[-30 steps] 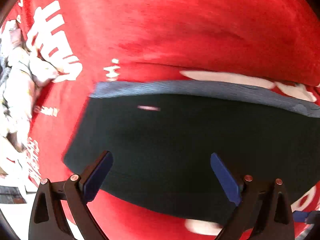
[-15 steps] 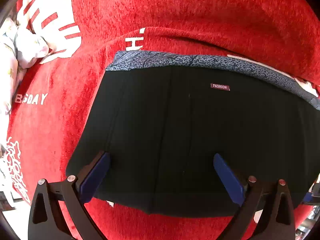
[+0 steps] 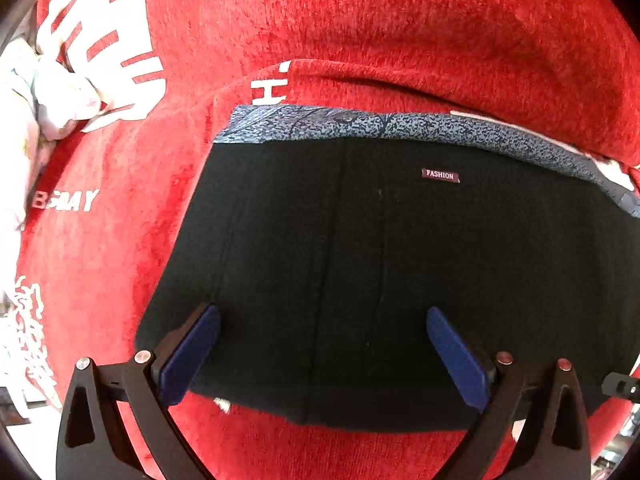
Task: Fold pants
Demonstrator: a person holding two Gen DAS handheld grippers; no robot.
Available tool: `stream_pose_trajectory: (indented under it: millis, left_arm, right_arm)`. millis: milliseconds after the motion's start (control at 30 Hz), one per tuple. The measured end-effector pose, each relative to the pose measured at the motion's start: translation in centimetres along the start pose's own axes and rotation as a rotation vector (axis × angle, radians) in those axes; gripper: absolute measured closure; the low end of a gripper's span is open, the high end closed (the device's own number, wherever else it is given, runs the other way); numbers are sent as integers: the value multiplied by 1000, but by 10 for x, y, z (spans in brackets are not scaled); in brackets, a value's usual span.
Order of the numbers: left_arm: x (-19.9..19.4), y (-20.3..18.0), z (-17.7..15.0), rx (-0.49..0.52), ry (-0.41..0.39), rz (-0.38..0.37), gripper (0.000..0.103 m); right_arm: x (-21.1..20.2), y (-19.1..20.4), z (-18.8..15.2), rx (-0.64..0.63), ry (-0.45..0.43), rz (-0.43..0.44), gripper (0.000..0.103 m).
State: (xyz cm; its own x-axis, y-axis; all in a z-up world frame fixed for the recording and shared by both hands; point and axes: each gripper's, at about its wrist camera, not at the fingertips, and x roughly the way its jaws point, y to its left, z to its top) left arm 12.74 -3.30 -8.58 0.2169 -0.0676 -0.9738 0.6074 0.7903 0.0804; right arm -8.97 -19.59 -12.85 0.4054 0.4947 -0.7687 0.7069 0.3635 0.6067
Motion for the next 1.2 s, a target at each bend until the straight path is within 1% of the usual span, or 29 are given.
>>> stream_pose_trajectory:
  millis: [33,67,133,167,267,300,333,400,433,467,500,533,567,600,667,733,833,900,933,967,1000,1067,1100,1133,1200]
  left_arm:
    - [-4,-2,-1,6,6,23,0]
    - [-10,-5,-3,12,7,30,0]
    - [-24,-13,-7,22,-3,10,0]
    - [-31,-18,-9,30,-13,-4,0]
    - [-52,-56,-10,79,-65,-79,0]
    - [-54,-66,-9,91,-68,-99,0]
    - [-53,-85,-9,109,-65,-132,0]
    - [-45,-121,-12,147,-39,-166,0]
    - [-40,-134,-17,163,-23,-171,0]
    - [-33,-147,-25,183,3,-174,0]
    - [-24,-155,-34,207,31,-163,0]
    - [-21,-160,-43,230,31,-141,0]
    - [-26,-162,-53,247,-26,-125,0]
    - [-28,-161,-57,251,-41,-125,0]
    - [-29,-153,-58,229,-15,-154,0]
    - [-28,-152,-56,236,1,-159,0]
    - [-29,-152,-56,258,-4,-158,0]
    - [-31,-149,-56,245,1,-164,0]
    - [-34,-145,-55,234,-2,-155,0]
    - [-39,-139,-53,214,-17,-144,0]
    - [-44,-131,-50,197,-34,-138,0]
    - [-57,-103,-42,132,-92,-121,0]
    - [-60,-92,-38,109,-105,-113,0]
    - [-62,-71,-31,64,-122,-93,0]
    - [-58,-32,-12,-2,-137,-55,0]
  right_arm:
    - [-2,-2,0,12,4,10,89]
    - [-9,-2,1,11,15,0,87]
    - [-23,-1,2,-20,36,-39,86]
    - [-34,2,3,-55,27,-72,86]
    - [-66,14,14,-187,-56,-191,86]
    - [-72,20,20,-226,-91,-237,86]
    - [-74,22,28,-250,-116,-273,86]
    - [-69,19,45,-267,-118,-339,86]
    - [-64,16,47,-269,-108,-369,86]
    - [-55,8,44,-262,-81,-408,86]
    - [-47,0,38,-251,-59,-421,86]
    - [-49,-1,31,-265,-108,-408,86]
    - [-51,1,25,-277,-131,-408,86]
    - [-49,2,22,-279,-121,-416,86]
    - [-49,2,20,-260,-105,-405,86]
    - [-48,3,24,-262,-72,-406,86]
    - [-46,7,32,-257,-23,-415,86]
    - [-42,8,33,-266,10,-424,81]
    - [-39,11,27,-275,23,-428,76]
    - [-35,18,28,-283,35,-438,75]
    - [-33,25,28,-298,47,-457,75]
    - [-33,41,32,-334,49,-449,74]
    - [-34,49,37,-355,50,-434,74]
    - [-32,60,43,-376,53,-412,74]
    - [-21,86,59,-431,68,-369,69]
